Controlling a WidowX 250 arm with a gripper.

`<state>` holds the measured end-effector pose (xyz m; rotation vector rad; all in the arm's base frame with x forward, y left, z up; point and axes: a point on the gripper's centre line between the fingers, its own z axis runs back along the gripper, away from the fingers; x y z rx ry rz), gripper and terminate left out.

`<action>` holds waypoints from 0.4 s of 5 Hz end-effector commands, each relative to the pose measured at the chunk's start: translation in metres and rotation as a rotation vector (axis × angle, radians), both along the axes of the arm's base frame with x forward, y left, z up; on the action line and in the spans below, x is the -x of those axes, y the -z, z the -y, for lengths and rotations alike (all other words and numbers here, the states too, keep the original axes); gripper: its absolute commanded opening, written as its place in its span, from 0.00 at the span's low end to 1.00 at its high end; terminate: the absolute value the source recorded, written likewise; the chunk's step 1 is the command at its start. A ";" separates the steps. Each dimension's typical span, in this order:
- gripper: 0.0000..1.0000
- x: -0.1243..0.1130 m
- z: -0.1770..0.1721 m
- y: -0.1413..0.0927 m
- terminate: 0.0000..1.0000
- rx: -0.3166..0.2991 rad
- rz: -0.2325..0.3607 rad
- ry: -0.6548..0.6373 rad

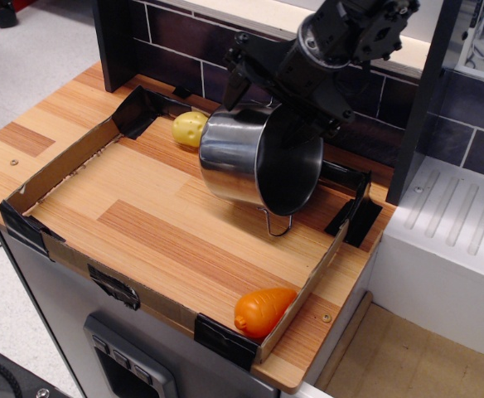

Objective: Upright metal pot

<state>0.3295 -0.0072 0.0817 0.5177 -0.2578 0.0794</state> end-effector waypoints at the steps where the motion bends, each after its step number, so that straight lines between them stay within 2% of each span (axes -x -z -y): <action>1: 0.00 -0.009 0.006 -0.015 0.00 0.052 0.045 0.016; 2: 0.00 -0.004 0.004 -0.019 0.00 0.113 0.022 0.008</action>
